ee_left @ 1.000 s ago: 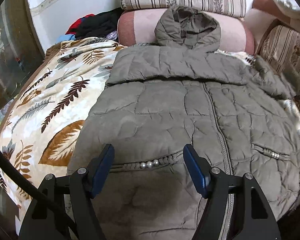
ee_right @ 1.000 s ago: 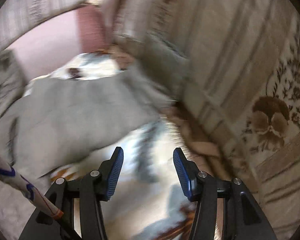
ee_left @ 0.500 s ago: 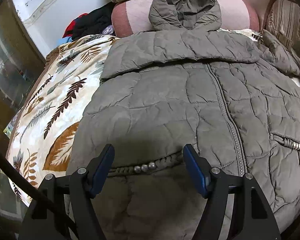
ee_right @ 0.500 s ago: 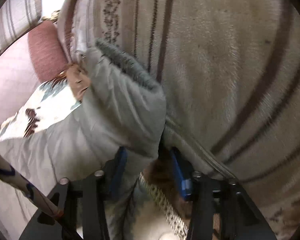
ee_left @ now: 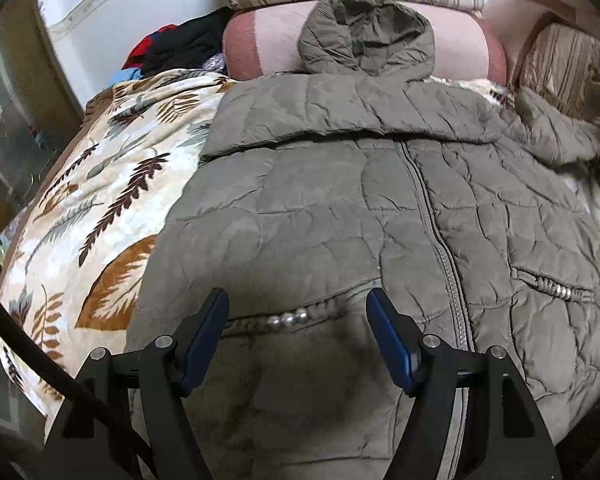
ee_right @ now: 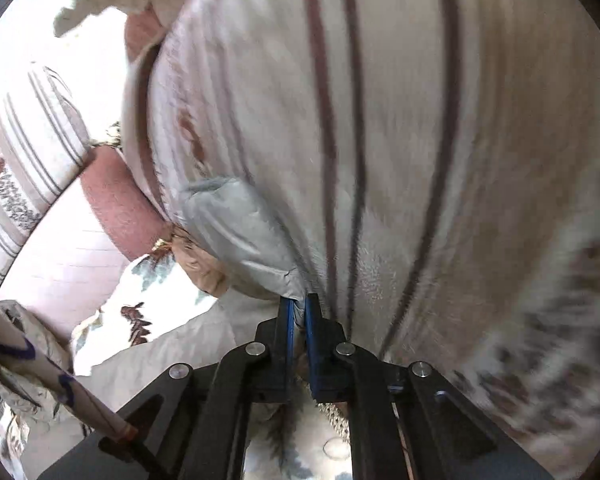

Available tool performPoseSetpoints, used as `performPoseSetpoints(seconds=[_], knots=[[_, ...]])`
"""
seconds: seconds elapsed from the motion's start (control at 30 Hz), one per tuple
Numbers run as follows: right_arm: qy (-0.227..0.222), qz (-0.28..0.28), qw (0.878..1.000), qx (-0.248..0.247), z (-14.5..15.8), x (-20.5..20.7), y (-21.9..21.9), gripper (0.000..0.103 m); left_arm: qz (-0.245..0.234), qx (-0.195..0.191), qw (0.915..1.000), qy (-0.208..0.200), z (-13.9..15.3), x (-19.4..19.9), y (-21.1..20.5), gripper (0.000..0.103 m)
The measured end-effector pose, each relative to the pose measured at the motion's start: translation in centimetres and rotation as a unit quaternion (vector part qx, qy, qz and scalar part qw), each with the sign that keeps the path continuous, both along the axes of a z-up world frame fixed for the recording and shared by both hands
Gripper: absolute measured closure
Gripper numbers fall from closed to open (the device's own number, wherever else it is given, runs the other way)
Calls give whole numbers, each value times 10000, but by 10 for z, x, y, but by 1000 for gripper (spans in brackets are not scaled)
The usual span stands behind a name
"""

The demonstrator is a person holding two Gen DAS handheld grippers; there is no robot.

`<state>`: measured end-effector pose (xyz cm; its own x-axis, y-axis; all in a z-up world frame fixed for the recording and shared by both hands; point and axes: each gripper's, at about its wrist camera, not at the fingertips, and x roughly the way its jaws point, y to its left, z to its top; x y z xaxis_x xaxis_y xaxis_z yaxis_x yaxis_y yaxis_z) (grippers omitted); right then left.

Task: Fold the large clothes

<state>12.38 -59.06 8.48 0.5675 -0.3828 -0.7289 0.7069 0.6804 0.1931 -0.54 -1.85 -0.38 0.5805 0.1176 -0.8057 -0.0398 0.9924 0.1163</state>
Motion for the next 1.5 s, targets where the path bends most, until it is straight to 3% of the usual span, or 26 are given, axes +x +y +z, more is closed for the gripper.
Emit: performPoseSetpoints(seconds=[0.2,0.33,0.43,0.53,0.7,0.8,0.93,1.13,1.23,1.3,1.4,1.5], knots=[[-395,658,9970,51,49,2,68,98,149,-280,9992,-229,10,-15,24,33],[-610,1426,9879,16,83,26,143,98,245,-454,9980,-376,14,-24,41,33],[-649,2123,9750,-48,95,48,218,98,328,-573,9970,-408,14,-29,51,33],[-627,2945,9536,-85,96,70,307,98,416,-675,9959,-445,15,-34,65,33],[-419,4032,9141,-109,67,92,439,98,590,-737,9939,-565,16,-42,90,33],[-32,4617,8868,-187,24,109,519,98,662,-771,9931,-590,14,-45,100,33],[618,5089,8579,-343,-41,114,590,98,770,-858,9919,-531,8,-47,115,33],[1386,5328,8310,-791,-117,123,627,96,1001,-1014,9890,-400,-2,-43,131,33],[1340,5397,8259,-929,-111,116,622,90,1060,-1040,9882,-371,-4,-41,135,33],[1165,5549,8216,-598,-99,109,616,73,1083,-1041,9879,-395,-3,-40,137,33],[673,5518,8301,-450,-66,97,597,73,1120,-1033,9874,-421,-2,-39,140,33],[528,5166,8520,-660,-56,113,588,73,1127,-1073,9872,-353,-4,-35,141,33]])
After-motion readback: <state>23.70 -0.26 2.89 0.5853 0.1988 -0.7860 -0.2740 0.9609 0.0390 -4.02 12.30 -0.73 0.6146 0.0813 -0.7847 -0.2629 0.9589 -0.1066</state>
